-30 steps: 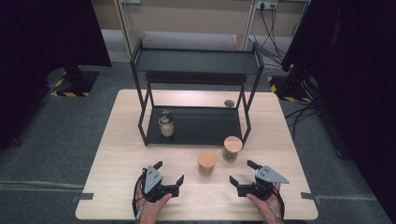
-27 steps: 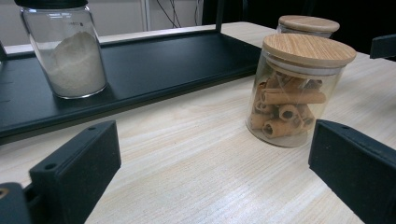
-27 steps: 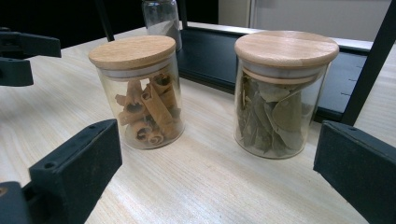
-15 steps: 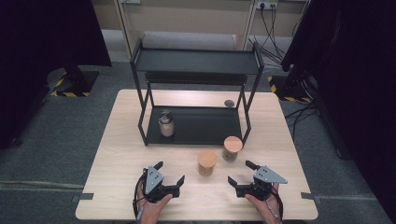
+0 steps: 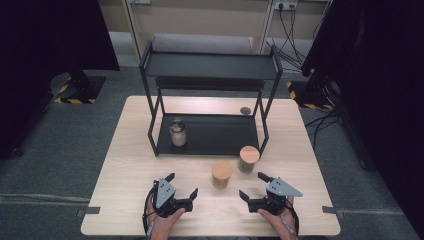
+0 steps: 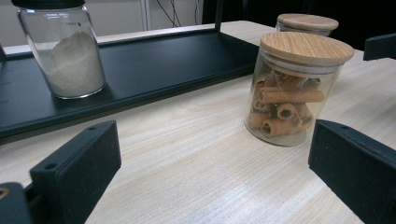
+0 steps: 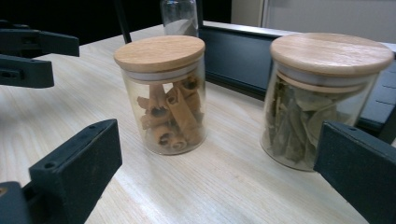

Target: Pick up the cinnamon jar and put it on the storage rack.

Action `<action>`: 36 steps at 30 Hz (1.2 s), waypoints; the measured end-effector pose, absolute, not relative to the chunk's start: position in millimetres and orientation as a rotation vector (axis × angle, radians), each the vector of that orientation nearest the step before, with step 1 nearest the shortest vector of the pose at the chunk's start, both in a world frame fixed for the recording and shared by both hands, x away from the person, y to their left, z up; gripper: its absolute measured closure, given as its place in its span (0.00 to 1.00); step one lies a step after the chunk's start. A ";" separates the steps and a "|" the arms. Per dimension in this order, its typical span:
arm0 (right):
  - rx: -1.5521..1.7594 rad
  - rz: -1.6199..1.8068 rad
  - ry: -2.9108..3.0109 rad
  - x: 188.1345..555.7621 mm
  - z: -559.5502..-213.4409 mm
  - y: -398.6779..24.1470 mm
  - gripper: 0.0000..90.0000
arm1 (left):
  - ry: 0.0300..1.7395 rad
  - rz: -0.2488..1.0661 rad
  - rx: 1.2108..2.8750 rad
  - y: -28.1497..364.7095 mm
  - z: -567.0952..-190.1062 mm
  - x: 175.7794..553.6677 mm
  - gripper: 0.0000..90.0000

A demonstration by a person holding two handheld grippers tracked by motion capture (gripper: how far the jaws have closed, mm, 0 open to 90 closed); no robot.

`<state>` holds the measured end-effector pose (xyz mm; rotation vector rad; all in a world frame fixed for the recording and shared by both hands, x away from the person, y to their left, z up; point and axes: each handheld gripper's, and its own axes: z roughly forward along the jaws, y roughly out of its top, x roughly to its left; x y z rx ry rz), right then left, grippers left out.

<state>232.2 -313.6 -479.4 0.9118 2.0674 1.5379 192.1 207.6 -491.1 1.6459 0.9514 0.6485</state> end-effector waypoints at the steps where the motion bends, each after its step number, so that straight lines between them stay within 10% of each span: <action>1: 0.909 1.539 2.069 232.4 -479.3 -313.0 0.01 | 0.952 0.649 1.645 207.6 -491.1 192.0 0.02; 36: 0.841 1.564 2.121 244.4 -478.1 -287.4 0.02 | 0.954 0.656 1.644 206.8 -491.3 191.3 0.02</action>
